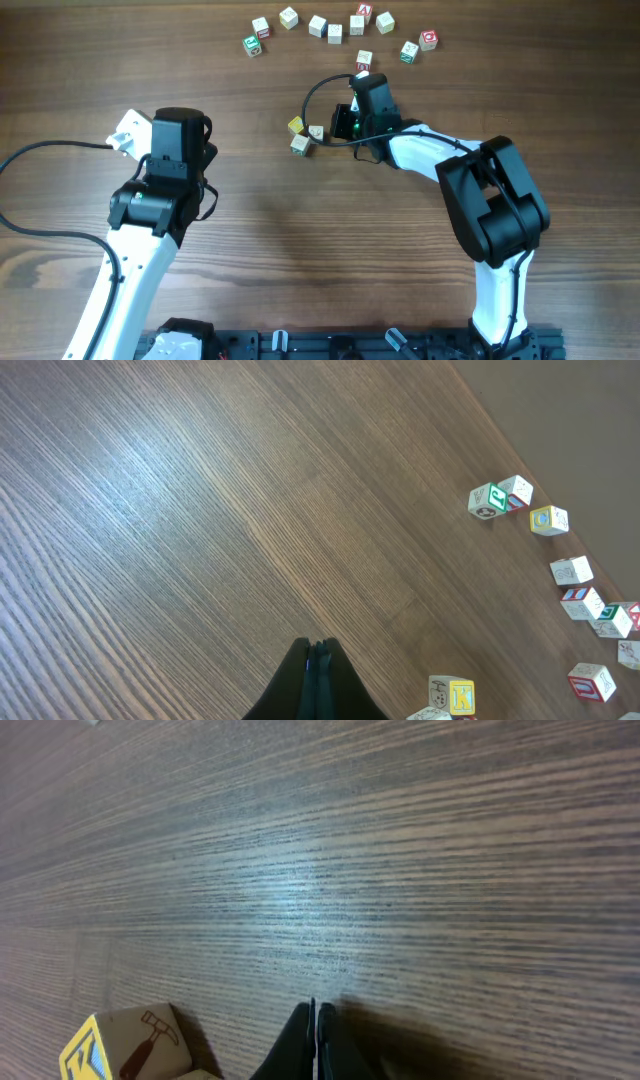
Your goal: Form a circle
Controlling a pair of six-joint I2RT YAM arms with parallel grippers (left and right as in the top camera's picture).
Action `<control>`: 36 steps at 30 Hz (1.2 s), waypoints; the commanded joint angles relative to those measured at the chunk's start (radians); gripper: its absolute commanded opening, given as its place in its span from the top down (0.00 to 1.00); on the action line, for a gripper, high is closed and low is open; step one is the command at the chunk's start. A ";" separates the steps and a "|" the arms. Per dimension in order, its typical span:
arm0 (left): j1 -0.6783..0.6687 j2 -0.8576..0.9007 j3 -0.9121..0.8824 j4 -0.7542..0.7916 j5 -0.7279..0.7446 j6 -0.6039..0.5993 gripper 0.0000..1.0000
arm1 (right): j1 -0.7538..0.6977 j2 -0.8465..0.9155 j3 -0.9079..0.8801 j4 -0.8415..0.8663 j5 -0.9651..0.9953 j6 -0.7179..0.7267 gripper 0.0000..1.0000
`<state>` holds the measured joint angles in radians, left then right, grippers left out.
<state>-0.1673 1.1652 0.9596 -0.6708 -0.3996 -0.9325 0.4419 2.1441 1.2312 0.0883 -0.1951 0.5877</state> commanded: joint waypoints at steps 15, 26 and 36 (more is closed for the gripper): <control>-0.001 -0.005 0.004 0.000 -0.021 0.013 0.96 | 0.005 -0.061 -0.006 -0.116 -0.185 -0.090 0.95; -0.001 -0.005 0.004 0.000 -0.021 0.013 0.96 | 0.005 -0.072 -0.006 -0.119 -0.183 -0.092 0.95; -0.001 -0.005 0.004 0.000 -0.021 0.013 0.96 | 0.004 -0.072 -0.006 -0.103 -0.180 -0.099 0.95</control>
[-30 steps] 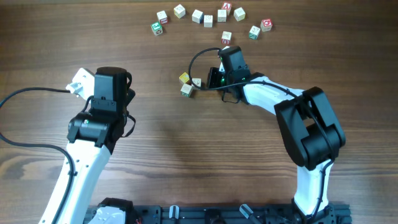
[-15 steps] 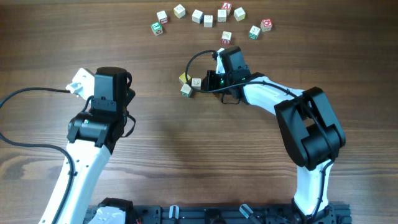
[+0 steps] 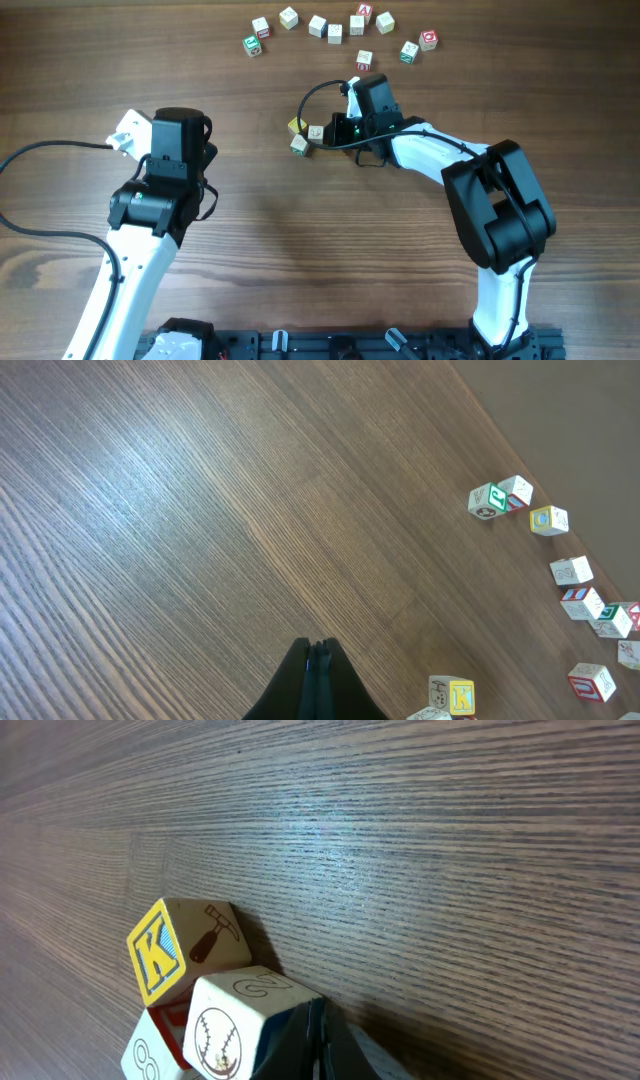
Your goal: Form a circle
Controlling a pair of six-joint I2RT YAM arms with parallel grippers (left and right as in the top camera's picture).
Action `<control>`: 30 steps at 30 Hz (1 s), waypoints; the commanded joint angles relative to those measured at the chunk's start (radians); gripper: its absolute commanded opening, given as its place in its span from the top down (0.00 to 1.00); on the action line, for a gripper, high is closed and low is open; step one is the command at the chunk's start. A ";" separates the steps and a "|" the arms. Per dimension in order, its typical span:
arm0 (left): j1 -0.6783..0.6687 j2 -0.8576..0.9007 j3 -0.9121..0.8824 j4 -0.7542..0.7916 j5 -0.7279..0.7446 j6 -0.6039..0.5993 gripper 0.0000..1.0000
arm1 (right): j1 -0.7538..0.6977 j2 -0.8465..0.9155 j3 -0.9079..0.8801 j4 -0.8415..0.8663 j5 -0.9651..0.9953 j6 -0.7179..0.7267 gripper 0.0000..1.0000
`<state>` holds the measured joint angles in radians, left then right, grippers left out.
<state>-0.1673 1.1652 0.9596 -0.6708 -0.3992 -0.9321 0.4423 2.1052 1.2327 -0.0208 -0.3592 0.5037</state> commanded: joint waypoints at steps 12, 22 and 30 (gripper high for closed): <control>-0.001 -0.005 0.004 0.000 -0.021 0.013 0.96 | 0.004 -0.034 -0.008 0.020 -0.016 -0.016 0.95; -0.001 -0.005 0.004 -0.001 -0.021 0.013 0.96 | 0.004 -0.034 -0.008 0.028 -0.016 -0.015 0.96; -0.001 -0.005 0.004 -0.001 -0.021 0.013 0.96 | 0.004 -0.034 -0.008 0.035 -0.017 -0.024 0.95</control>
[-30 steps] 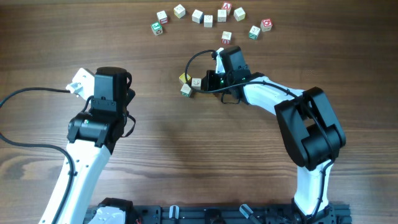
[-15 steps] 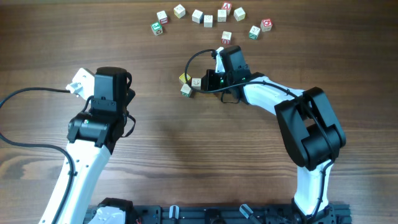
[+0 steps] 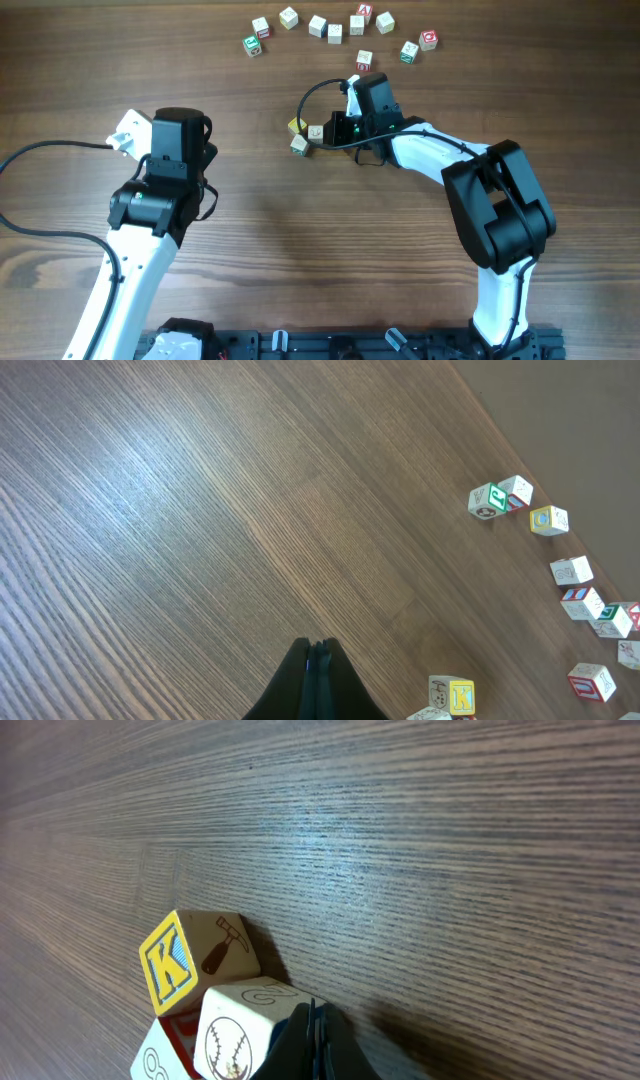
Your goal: Form a circle
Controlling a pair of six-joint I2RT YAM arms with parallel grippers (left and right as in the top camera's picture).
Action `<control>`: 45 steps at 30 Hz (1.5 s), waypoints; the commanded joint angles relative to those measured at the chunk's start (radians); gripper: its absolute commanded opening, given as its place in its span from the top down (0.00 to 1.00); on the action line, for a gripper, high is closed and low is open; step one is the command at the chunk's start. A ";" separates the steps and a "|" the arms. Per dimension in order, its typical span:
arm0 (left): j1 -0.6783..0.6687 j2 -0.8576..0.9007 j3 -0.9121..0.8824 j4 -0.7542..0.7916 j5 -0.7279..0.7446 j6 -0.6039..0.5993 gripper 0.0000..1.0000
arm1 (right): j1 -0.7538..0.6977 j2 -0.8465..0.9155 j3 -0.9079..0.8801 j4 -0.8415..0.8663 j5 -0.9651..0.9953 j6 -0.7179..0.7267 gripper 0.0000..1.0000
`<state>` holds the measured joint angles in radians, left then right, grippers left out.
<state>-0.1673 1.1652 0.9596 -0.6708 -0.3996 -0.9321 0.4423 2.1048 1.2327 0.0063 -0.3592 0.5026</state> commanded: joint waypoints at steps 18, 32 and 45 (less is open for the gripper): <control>-0.001 -0.005 0.004 -0.001 -0.021 0.013 0.96 | 0.004 -0.033 -0.008 0.023 -0.027 -0.032 0.95; -0.001 -0.005 0.004 -0.001 -0.021 0.013 0.96 | -0.019 -0.100 -0.008 -0.080 0.219 0.023 0.96; -0.001 -0.252 0.004 -0.188 -0.018 0.040 0.96 | -0.038 -0.552 -0.008 -0.561 0.613 -0.032 0.95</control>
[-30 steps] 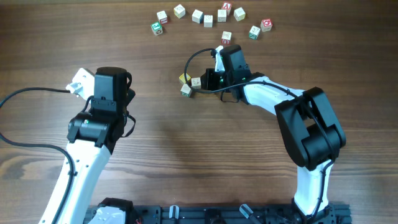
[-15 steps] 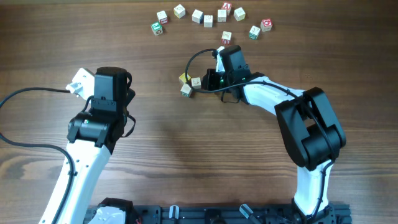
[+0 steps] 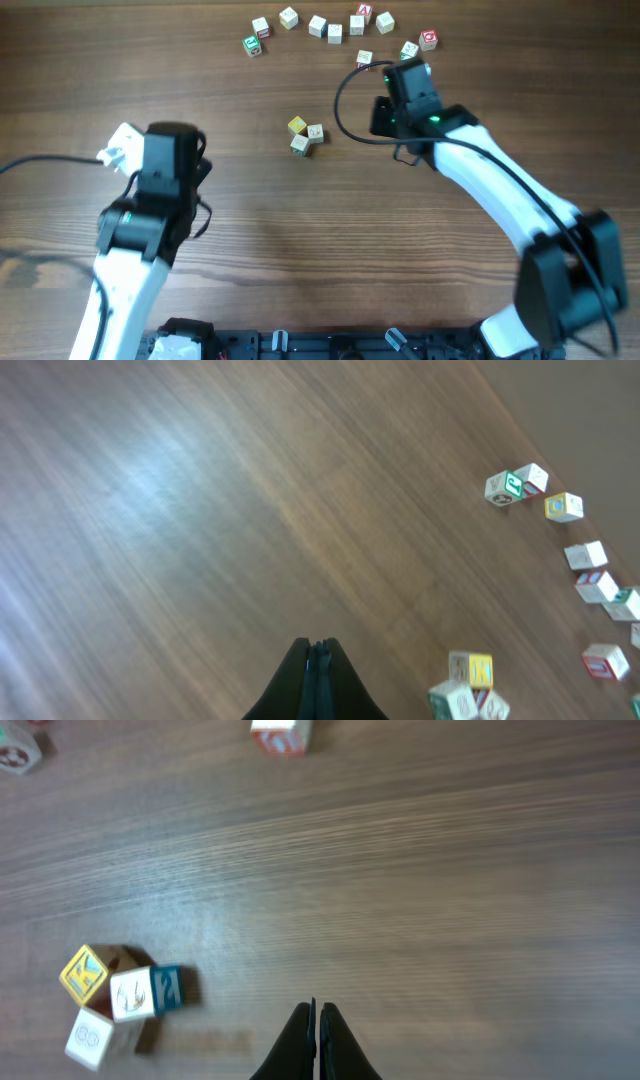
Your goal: Form a circle
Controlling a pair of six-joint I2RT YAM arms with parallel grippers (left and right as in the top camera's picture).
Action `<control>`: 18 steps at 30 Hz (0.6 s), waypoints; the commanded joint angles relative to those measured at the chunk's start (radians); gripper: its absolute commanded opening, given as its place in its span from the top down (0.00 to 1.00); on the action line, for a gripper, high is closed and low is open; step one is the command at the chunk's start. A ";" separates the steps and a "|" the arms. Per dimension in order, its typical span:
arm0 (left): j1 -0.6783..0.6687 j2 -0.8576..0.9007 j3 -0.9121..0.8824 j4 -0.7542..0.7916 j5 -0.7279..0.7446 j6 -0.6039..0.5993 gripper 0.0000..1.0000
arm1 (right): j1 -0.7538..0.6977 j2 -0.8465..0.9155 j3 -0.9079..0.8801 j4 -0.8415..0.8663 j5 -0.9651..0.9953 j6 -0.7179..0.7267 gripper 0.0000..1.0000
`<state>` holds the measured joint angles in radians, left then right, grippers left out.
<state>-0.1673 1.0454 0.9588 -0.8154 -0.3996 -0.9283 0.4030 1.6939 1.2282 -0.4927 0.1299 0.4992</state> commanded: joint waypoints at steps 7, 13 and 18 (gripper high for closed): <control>-0.074 -0.428 0.005 -0.142 -0.018 0.138 0.96 | 0.002 -0.497 -0.003 -0.254 0.144 -0.028 0.95; -0.114 -0.570 0.005 -0.193 -0.018 0.163 0.95 | 0.002 -0.840 -0.003 -0.458 0.236 -0.028 0.86; -0.114 -0.568 0.004 -0.198 -0.018 0.163 0.35 | 0.002 -1.092 -0.003 -0.560 0.368 -0.028 0.23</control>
<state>-0.2760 0.4744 0.9600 -1.0115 -0.4004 -0.7872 0.4030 0.7166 1.2274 -1.0260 0.3664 0.4736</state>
